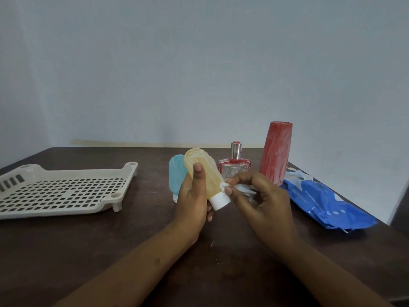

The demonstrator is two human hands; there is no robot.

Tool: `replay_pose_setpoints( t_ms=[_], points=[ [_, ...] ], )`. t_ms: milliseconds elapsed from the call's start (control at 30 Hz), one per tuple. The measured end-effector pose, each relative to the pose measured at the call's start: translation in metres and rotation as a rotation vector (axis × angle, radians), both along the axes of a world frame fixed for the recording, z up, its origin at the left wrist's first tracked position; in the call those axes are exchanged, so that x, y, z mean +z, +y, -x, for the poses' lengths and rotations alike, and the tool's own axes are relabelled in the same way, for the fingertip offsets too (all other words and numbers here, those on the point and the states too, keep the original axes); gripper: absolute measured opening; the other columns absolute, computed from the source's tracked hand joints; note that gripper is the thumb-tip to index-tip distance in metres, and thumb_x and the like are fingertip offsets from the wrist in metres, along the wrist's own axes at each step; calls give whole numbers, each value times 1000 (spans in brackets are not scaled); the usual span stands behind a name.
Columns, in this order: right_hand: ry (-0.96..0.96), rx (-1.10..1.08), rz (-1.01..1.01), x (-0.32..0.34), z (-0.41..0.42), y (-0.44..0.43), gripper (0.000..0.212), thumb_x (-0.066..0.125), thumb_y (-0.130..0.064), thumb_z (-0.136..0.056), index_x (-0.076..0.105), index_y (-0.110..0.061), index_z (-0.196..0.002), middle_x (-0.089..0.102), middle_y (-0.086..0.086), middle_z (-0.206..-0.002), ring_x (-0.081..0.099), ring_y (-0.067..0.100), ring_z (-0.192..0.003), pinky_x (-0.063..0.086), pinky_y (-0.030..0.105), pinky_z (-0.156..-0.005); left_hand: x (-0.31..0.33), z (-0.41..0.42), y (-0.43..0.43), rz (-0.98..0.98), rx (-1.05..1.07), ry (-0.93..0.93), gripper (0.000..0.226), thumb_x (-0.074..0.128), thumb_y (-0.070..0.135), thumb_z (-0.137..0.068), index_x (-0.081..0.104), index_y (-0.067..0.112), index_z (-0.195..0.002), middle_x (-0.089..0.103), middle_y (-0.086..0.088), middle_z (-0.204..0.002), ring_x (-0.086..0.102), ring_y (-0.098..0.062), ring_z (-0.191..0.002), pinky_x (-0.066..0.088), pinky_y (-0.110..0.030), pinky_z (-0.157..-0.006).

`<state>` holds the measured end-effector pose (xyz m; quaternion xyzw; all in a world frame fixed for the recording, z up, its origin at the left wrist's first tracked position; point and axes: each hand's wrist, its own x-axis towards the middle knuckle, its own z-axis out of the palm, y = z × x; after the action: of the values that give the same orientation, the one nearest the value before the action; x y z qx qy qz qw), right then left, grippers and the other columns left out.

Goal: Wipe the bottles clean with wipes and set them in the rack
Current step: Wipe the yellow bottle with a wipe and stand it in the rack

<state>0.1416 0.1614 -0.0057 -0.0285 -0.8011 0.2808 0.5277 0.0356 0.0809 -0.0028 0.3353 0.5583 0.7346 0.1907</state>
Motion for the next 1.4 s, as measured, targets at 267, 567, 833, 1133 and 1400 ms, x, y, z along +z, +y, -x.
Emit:
replay_pose_setpoints(
  t_ms=[267, 567, 833, 1133, 1400],
  points=[
    [-3, 5, -56, 3, -2, -7, 22, 71, -13, -83, 55, -24, -93, 63, -15, -95, 64, 2, -88, 49, 13, -70, 2, -1, 1, 36, 15, 1, 69, 26, 72, -61, 52, 12, -85, 47, 2, -47, 43, -2, -33, 35, -18, -32],
    [-51, -82, -62, 3, -2, -2, 25, 67, -9, -85, 56, -26, -98, 63, -18, -92, 62, 0, -87, 46, 10, -68, 1, -1, 1, 31, -9, 33, 70, 27, 71, -64, 53, 12, -92, 47, 1, -50, 44, -3, -35, 36, -18, -33],
    [-83, -136, -197, 3, -2, -3, 17, 63, -19, -87, 55, -30, -97, 57, -23, -89, 58, -3, -86, 44, 8, -69, 1, 0, 0, 3, 13, 74, 73, 31, 68, -68, 51, 4, -95, 44, -1, -51, 42, -3, -35, 35, -20, -32],
    [-105, -203, -445, -1, 0, -1, 12, 63, -7, -87, 69, -10, -96, 66, -2, -98, 56, 5, -95, 42, 15, -86, -2, 3, -1, 15, 29, 91, 58, 33, 69, -66, 49, 15, -80, 45, 0, -50, 43, -3, -35, 35, -19, -32],
    [-99, -191, -378, 0, -1, 0, 12, 59, -10, -87, 68, -12, -94, 67, -4, -95, 56, 2, -92, 41, 12, -82, -2, 4, -1, 43, 45, 80, 60, 31, 71, -65, 50, 16, -80, 45, 1, -49, 42, -3, -35, 36, -21, -34]
  ],
)
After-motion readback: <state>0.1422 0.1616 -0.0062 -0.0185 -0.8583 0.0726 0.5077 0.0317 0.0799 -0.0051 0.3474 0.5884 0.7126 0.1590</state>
